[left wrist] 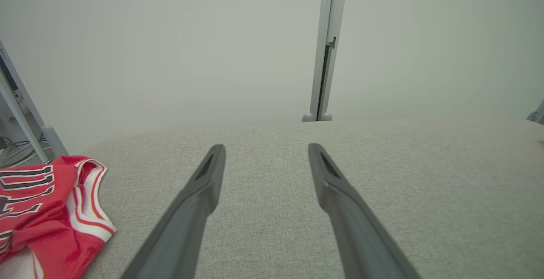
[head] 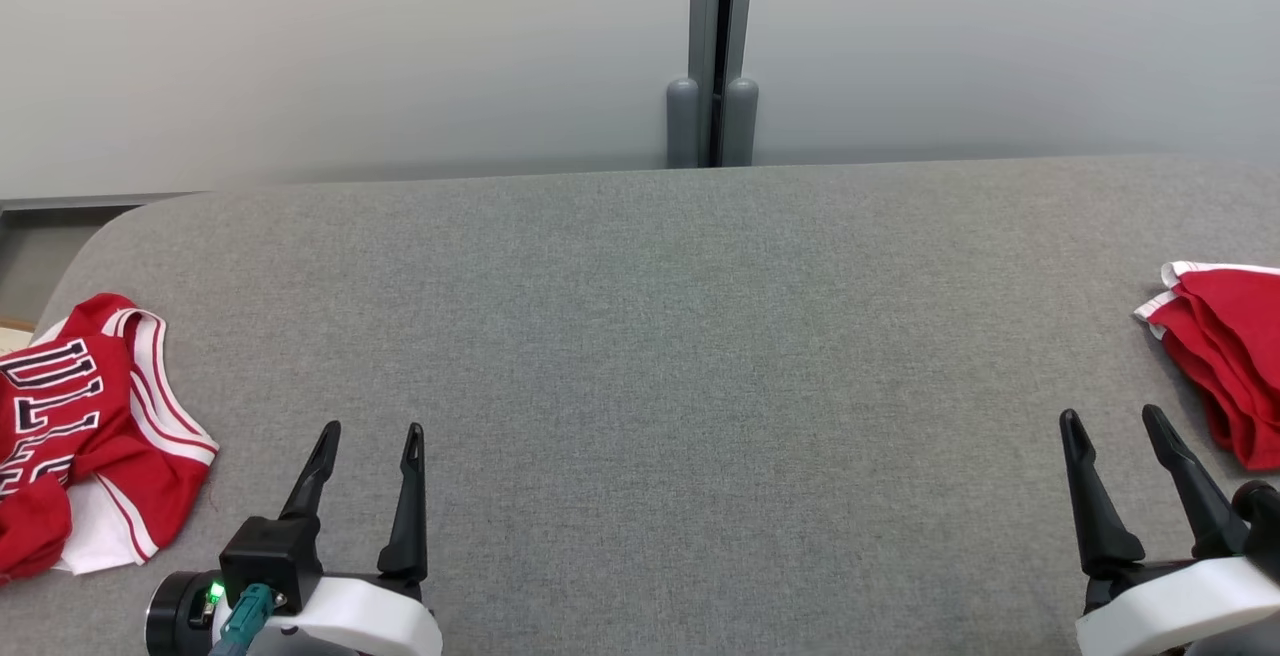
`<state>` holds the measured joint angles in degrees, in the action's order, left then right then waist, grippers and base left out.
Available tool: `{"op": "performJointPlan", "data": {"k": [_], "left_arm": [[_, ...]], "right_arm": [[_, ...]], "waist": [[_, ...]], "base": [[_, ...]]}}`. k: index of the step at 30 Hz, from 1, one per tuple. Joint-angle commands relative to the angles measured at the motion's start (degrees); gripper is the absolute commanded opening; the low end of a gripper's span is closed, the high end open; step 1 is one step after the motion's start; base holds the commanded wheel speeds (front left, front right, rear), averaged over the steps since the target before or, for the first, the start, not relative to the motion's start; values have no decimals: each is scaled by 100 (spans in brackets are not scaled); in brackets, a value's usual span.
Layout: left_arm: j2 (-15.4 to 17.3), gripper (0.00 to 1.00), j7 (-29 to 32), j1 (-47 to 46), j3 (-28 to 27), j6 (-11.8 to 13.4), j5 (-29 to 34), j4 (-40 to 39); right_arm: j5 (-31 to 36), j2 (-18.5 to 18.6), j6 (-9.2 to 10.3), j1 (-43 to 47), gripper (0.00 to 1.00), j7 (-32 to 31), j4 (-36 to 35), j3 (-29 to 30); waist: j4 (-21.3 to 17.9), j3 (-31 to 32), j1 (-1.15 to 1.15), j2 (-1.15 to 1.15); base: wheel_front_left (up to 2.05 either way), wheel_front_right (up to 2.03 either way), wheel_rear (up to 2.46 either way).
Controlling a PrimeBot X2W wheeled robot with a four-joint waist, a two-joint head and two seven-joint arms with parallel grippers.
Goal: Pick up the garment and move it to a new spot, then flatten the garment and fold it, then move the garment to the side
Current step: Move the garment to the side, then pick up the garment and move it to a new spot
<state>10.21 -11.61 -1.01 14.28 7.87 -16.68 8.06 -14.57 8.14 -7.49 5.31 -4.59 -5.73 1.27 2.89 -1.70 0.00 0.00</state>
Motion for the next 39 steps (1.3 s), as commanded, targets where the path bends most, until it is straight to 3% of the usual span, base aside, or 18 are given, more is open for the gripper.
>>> {"op": "performJointPlan", "data": {"k": [1,27,33,39], "left_arm": [[53,100,8,74,-13,8,-19,2],[160,100,87,124,51,73,-122,21],[147,100,113,-24,92,59,-139,38],[108,100,108,-205,179,25,-128,60]], "right_arm": [[12,-8,0,82,100,-26,-44,12],[64,-91,0,311,100,-230,-277,90],[103,-92,0,301,100,-217,-336,110],[158,-119,0,347,100,-220,-504,104]], "waist": [[-12,80,0,0],[-41,235,0,0],[149,179,0,0],[727,166,0,0]], "base": [[0,0,0],[0,0,0],[0,0,0],[0,0,0]]}}
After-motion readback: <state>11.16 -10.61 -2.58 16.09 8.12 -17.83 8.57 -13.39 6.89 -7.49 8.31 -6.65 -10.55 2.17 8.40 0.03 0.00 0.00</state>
